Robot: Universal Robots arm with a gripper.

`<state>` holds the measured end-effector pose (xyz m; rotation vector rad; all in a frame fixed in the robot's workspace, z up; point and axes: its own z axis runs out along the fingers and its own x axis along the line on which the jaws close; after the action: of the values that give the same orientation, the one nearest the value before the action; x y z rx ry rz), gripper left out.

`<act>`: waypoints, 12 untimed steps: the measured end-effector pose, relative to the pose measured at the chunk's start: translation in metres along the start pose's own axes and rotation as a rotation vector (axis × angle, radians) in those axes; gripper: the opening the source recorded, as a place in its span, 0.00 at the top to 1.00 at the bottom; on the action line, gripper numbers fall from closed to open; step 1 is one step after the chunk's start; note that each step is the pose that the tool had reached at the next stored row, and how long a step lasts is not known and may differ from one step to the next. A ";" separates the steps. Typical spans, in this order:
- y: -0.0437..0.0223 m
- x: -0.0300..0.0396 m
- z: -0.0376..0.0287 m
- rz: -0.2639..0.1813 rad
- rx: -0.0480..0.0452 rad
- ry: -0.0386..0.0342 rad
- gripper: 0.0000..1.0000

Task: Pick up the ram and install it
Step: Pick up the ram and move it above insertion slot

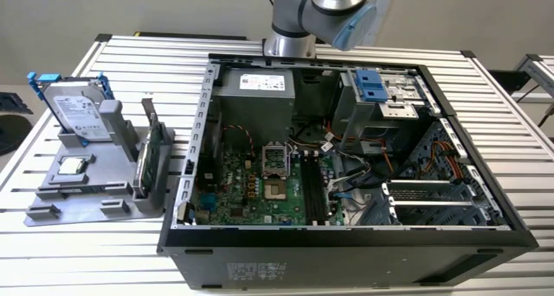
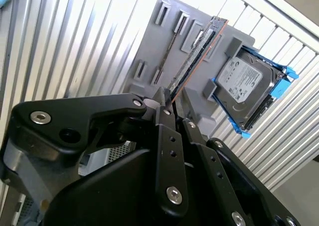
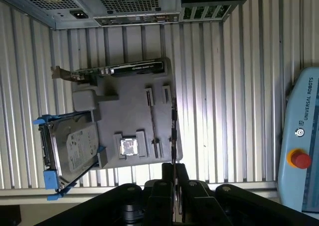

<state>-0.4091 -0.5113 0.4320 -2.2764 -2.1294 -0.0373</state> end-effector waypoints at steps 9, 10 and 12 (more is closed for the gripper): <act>-0.0014 0.0002 -0.0069 0.000 0.0000 0.0000 1.00; -0.0014 0.0002 -0.0077 0.000 0.0000 0.0001 1.00; -0.0015 0.0002 -0.0093 0.000 -0.0001 0.0001 1.00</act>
<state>-0.4106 -0.5113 0.4414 -2.2764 -2.1293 -0.0375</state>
